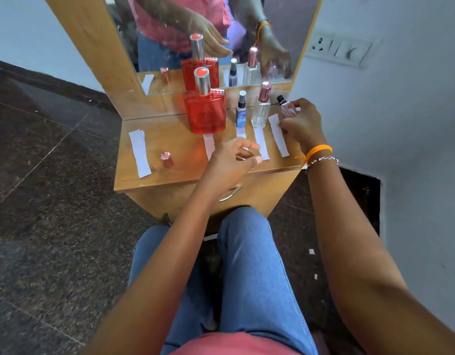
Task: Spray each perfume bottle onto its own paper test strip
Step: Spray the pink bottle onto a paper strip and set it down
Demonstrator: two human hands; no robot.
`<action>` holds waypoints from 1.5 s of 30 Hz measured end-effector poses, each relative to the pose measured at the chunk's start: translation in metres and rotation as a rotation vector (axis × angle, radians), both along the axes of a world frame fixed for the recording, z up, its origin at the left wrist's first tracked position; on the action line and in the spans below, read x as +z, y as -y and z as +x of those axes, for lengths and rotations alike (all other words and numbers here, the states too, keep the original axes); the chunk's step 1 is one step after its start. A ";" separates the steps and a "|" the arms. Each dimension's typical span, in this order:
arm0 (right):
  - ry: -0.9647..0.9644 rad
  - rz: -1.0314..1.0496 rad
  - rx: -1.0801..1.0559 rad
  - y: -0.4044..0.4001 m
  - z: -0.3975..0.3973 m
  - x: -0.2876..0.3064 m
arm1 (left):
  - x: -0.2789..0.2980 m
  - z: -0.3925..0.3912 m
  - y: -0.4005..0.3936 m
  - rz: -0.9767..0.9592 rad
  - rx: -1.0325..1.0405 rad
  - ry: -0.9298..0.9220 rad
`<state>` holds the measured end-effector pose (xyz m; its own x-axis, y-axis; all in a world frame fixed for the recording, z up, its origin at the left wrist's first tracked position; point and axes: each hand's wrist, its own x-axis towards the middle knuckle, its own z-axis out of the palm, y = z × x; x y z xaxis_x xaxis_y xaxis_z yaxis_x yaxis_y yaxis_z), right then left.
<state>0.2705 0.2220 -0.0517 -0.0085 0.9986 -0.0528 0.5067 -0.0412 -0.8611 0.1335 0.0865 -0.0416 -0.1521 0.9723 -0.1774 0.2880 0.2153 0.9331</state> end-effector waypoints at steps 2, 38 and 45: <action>0.057 0.031 0.005 -0.001 -0.002 0.000 | 0.000 0.001 0.000 0.003 -0.005 0.005; -0.138 0.092 0.422 0.135 -0.068 -0.004 | 0.000 -0.088 0.037 0.058 0.453 -0.632; -0.126 0.042 0.471 0.145 -0.075 -0.012 | 0.004 -0.086 0.034 0.137 0.498 -0.366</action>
<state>0.1950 0.0773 -0.0640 -0.4632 0.8861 0.0174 0.3540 0.2030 -0.9129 0.0474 0.0527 -0.0373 -0.6197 0.7794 0.0927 0.4895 0.2915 0.8219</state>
